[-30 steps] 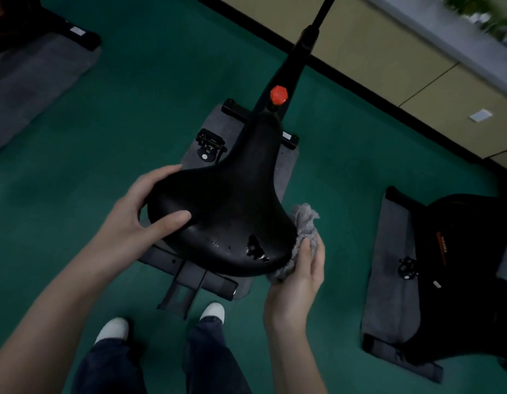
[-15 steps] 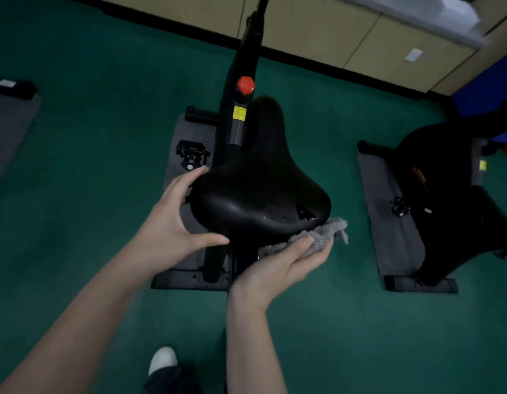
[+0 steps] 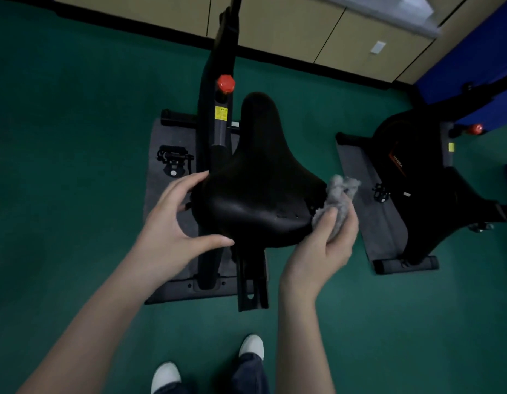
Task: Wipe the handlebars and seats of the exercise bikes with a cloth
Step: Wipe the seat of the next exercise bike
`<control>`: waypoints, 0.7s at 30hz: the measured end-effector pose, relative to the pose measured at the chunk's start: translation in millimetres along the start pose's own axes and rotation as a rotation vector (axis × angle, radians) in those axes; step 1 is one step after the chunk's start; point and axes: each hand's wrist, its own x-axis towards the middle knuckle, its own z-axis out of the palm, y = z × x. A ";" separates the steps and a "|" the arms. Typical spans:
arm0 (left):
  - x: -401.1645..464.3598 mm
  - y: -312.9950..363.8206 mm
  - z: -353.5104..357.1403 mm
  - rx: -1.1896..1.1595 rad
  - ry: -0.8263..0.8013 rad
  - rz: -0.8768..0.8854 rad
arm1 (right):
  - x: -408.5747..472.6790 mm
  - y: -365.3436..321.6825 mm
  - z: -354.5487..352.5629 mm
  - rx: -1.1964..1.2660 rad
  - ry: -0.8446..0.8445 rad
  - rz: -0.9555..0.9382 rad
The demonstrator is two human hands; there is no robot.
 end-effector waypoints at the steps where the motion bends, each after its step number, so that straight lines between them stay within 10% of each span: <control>1: -0.4 -0.4 0.7 -0.011 0.006 -0.002 | -0.8 -1.5 -1.0 -0.036 -0.022 -0.090; 8: -0.9 0.2 3.9 -0.021 0.034 0.026 | -22.8 -3.8 -16.5 -0.302 -0.485 -0.609; 15: -6.1 -7.3 6.5 -0.056 0.073 -0.016 | 15.4 -12.5 -6.8 -0.267 -0.332 -0.332; 21: -13.1 -10.6 15.5 -0.127 0.110 -0.046 | -28.4 -6.8 -13.8 -0.394 -0.687 -0.920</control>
